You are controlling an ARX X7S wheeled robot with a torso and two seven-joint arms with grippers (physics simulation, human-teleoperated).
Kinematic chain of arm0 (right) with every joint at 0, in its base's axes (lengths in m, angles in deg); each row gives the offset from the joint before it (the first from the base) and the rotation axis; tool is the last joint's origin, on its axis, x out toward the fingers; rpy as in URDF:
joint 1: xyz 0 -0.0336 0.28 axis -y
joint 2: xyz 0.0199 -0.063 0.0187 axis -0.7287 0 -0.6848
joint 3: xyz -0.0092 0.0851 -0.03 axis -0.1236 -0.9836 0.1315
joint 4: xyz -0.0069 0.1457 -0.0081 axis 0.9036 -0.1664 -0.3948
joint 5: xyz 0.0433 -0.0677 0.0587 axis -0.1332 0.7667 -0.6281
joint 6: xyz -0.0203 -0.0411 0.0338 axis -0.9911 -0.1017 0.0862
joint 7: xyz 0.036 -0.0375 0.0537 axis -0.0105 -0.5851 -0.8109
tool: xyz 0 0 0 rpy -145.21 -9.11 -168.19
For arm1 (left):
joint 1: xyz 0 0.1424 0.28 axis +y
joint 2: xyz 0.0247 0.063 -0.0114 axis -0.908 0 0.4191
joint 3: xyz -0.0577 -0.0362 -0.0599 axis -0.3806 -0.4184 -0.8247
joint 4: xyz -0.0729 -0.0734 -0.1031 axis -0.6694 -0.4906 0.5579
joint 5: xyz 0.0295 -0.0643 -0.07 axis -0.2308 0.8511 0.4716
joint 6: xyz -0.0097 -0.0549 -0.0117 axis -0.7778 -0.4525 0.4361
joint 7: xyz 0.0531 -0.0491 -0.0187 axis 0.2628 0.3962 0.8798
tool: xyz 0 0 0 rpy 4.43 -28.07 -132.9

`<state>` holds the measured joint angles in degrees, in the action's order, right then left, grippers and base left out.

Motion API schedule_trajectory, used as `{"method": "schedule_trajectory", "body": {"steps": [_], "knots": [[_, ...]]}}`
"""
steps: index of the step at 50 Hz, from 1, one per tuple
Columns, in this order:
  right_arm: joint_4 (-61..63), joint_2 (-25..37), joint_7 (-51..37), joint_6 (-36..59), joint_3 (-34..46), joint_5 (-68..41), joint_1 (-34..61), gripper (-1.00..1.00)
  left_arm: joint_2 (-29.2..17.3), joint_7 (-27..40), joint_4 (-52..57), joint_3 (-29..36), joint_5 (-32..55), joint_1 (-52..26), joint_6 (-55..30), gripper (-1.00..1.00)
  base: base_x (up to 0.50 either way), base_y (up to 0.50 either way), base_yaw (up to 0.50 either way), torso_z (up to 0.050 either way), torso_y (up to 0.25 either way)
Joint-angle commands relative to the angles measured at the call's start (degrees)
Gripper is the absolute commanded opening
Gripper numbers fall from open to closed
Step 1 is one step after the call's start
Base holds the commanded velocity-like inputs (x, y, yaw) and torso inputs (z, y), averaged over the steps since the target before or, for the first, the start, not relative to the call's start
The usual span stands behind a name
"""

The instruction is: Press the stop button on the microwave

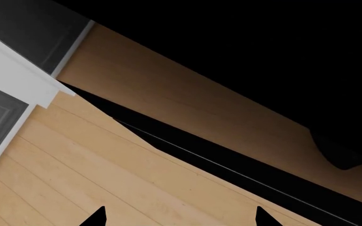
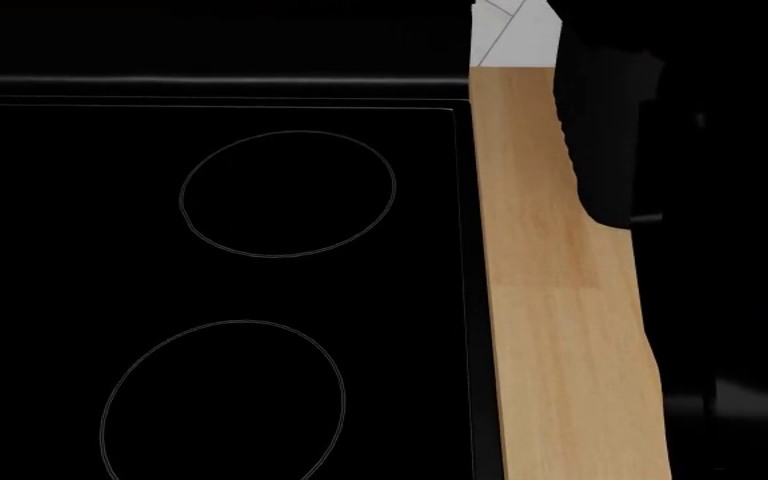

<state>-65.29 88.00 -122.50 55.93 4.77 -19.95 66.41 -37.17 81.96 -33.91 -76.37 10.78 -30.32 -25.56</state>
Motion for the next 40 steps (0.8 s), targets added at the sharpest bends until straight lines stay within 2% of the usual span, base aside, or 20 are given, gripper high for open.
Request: {"method": "schedule_trajectory", "body": {"steps": [1, 27, 40], "knots": [[-1.96, -0.45, 0.82, -1.44, 1.18, 0.8, -0.05, -1.0, 0.0, 0.0, 0.0, 0.0, 0.0, 0.0, 0.0, 1.0, 0.0, 0.0, 0.0, 0.0, 0.0], [-18.62, -1.73, 10.07, -14.12, 4.75, 6.23, 0.61, -1.0, 0.0, 0.0, 0.0, 0.0, 0.0, 0.0, 0.0, 1.0, 0.0, 0.0, 0.0, 0.0, 0.0], [-22.35, -1.97, 13.7, -18.15, 5.84, 6.96, -0.22, -1.0, 0.0, 0.0, 0.0, 0.0, 0.0, 0.0, 0.0, 1.0, 0.0, 0.0, 0.0, 0.0, 0.0]]}}
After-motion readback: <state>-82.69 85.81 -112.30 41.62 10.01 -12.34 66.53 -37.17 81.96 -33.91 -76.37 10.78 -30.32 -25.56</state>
